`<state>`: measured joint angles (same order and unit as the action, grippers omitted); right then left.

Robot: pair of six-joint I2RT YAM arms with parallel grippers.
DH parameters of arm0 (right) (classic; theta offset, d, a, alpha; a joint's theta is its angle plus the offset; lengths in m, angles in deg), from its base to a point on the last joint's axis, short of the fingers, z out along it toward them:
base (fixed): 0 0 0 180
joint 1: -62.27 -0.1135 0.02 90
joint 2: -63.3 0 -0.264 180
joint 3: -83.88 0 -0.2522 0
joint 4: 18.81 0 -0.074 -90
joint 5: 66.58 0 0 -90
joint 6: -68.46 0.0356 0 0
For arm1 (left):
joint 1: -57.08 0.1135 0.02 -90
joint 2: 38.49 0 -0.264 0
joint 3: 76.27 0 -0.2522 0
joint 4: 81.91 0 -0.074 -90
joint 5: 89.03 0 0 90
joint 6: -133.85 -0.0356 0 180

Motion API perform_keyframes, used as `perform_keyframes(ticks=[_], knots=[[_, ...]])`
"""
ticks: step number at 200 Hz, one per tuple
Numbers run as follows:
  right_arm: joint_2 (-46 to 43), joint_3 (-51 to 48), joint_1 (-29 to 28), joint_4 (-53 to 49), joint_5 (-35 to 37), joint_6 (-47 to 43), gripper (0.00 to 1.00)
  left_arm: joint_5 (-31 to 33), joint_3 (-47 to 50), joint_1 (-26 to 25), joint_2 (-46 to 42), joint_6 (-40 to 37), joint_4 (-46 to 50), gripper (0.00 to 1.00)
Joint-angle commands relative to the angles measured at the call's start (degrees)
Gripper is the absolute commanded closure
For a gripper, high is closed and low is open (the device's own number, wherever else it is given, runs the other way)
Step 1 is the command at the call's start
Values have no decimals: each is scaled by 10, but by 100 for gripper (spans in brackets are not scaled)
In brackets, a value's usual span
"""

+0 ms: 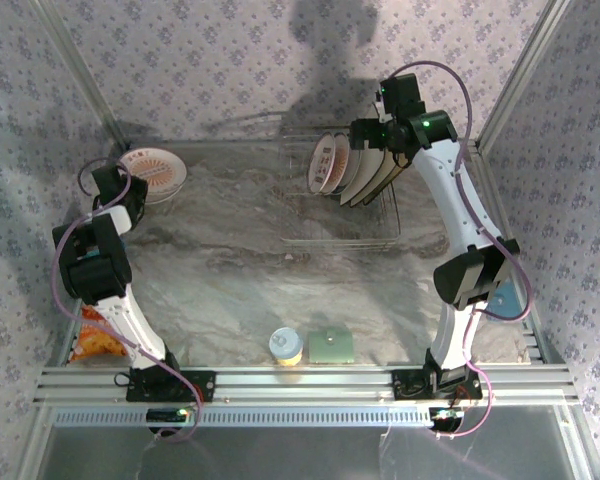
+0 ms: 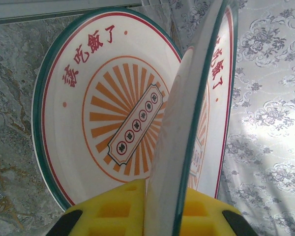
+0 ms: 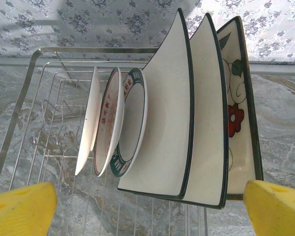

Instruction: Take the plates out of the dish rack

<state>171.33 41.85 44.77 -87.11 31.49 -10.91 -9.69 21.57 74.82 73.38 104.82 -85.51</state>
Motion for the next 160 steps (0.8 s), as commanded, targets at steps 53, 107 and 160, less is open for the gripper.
perform_keyframes(ticks=[53,107,160], knots=[[-11,-1,2,4,-7,-7,0,12,-17,4,13,7,-17,100],[-11,-3,2,4,-7,-7,0,8,-33,4,28,9,-17,100],[-9,-1,2,3,-10,-7,0,4,-44,4,45,14,-18,100]])
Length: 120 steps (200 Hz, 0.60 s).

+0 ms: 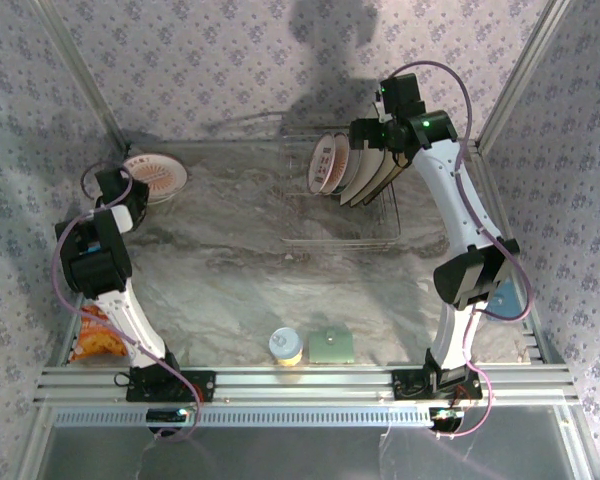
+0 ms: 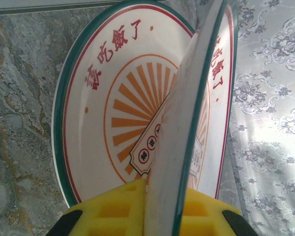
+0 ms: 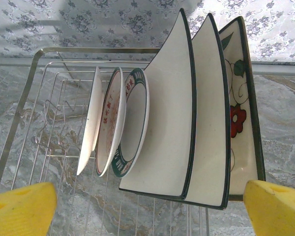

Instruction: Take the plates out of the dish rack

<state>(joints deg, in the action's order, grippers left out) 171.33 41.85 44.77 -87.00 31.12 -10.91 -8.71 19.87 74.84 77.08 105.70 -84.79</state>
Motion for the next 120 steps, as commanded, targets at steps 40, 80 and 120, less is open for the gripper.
perform_keyframes(ticks=[40,80,120], knots=[[-6,2,2,1,-7,-7,0,-5,-36,4,18,5,-21,100],[-4,8,2,-1,-8,-6,0,-4,-42,3,19,2,-13,100],[-1,10,2,-1,-12,-5,0,-6,-47,3,19,1,-8,87]])
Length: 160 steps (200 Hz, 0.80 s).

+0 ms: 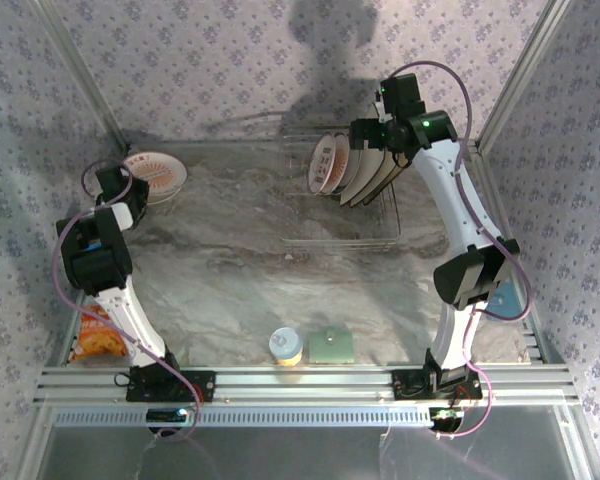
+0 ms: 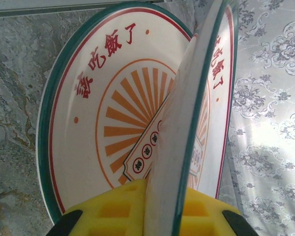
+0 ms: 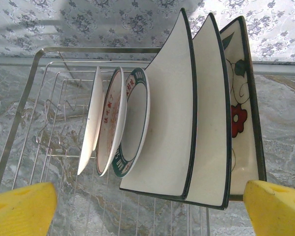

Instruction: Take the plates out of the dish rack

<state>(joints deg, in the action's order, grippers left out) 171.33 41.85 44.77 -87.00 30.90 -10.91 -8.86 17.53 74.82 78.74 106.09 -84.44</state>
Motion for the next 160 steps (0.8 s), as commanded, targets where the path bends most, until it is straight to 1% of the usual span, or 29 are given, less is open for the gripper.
perform_keyframes(ticks=[1,36,51,80,123,160], knots=[[-1,10,2,-1,-10,-5,0,-5,-23,4,3,-3,-11,86],[-1,14,1,-1,-12,-5,0,-7,-24,4,1,-5,-7,76],[-2,13,1,-1,-13,-5,0,-7,-23,4,0,-8,-3,74],[-3,14,-1,2,-15,-4,0,-10,-32,4,0,-17,16,67],[-4,14,-3,4,-18,-4,0,-7,-54,4,-9,-49,79,56],[-3,15,-3,6,-21,-4,0,3,-82,3,-17,-94,148,45]])
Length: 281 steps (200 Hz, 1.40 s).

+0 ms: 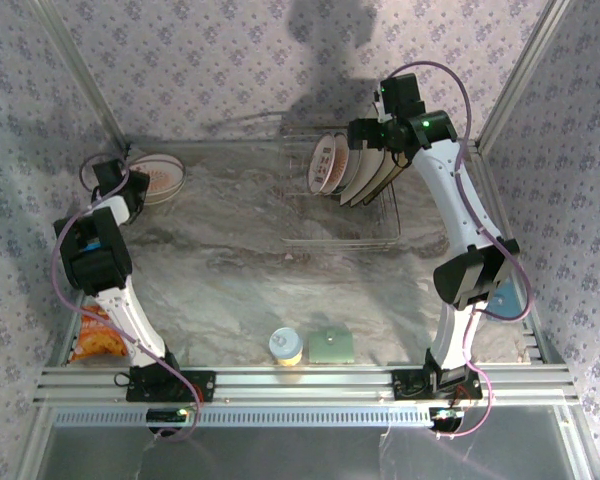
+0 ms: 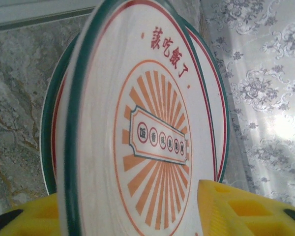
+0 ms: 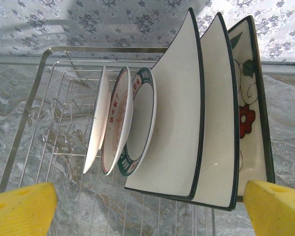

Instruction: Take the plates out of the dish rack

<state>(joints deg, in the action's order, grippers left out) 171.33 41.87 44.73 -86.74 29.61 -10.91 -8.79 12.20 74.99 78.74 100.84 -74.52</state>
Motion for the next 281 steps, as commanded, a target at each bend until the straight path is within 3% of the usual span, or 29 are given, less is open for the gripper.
perform_keyframes(ticks=[1,79,176,281], knots=[[-3,15,-3,4,-8,-4,0,3,-29,1,-17,-42,50,45],[-4,6,-4,9,-11,-2,0,18,-44,-1,-27,-93,105,38],[-6,-2,-5,15,-13,-1,0,119,-97,-35,-45,-218,209,33],[-14,-16,0,23,-18,0,0,131,-121,-42,-17,-250,244,32]])
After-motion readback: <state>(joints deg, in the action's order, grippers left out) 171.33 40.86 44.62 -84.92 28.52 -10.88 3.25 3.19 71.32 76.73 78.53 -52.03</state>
